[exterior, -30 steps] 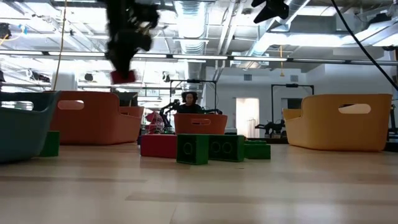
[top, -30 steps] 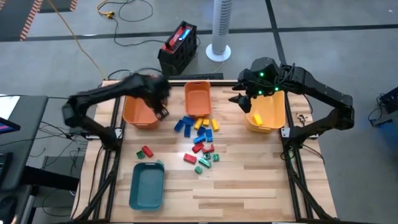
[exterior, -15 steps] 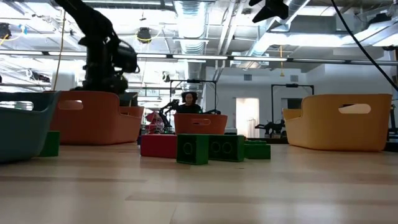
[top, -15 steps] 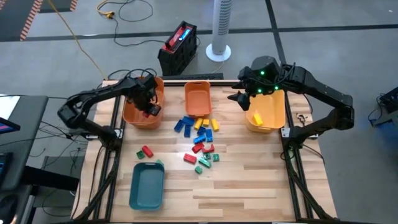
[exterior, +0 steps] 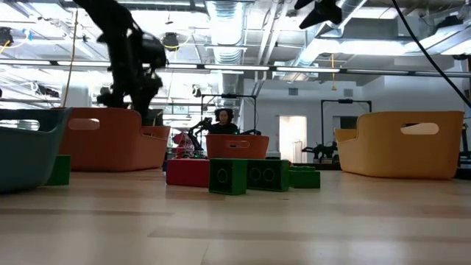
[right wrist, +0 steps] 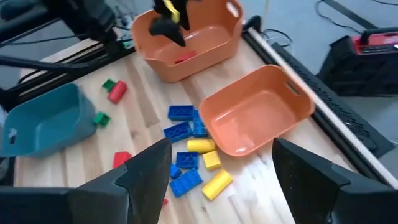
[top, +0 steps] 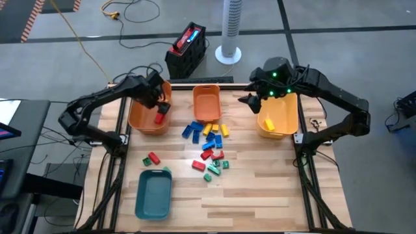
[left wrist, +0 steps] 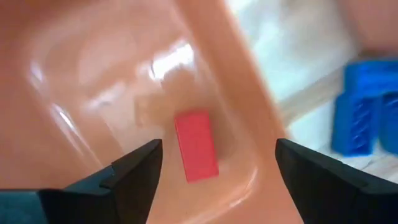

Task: Sort blocks
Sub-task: Put the red block into the left orange bin

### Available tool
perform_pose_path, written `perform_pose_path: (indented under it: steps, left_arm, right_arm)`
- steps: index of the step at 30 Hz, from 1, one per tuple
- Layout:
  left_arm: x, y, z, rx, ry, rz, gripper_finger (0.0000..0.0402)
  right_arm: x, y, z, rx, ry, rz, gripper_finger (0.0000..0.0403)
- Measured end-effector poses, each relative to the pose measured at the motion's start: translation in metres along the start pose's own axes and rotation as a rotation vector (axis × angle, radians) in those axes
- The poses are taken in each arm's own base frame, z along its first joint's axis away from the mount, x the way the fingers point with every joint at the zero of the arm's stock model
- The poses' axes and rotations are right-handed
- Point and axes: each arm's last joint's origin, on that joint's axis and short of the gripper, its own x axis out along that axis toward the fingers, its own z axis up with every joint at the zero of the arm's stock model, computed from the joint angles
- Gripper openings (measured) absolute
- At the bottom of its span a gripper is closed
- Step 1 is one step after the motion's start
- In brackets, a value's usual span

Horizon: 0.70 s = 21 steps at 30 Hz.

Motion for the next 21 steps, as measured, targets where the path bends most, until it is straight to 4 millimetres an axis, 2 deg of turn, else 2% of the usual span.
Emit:
perform_pose_path:
  steps: [4, 10, 13, 17, 21]
  left_arm:
    - [-0.031, -0.018, 0.009, 0.088, -0.097, -0.041, 0.0280]
    - [-0.065, -0.077, 0.012, 0.268, -0.209, -0.150, 0.0260]
    - [-0.077, -0.103, 0.006, 0.332, -0.256, -0.212, 0.0257]
    - [-0.085, -0.133, -0.010, 0.421, -0.296, -0.264, 0.0256]
    - [-0.072, -0.163, -0.022, 0.472, -0.250, -0.318, 0.0256]
  right_arm:
    - [0.000, -0.005, 0.001, -0.006, -0.003, -0.023, 0.0290]
    - [0.003, -0.005, -0.001, -0.056, 0.025, -0.014, 0.0290]
    - [-0.005, -0.008, -0.002, -0.052, 0.016, -0.024, 0.0290]
    - [-0.028, -0.013, -0.003, -0.056, -0.047, -0.045, 0.0290]
    - [-0.045, -0.017, -0.005, -0.058, -0.092, -0.067, 0.0290]
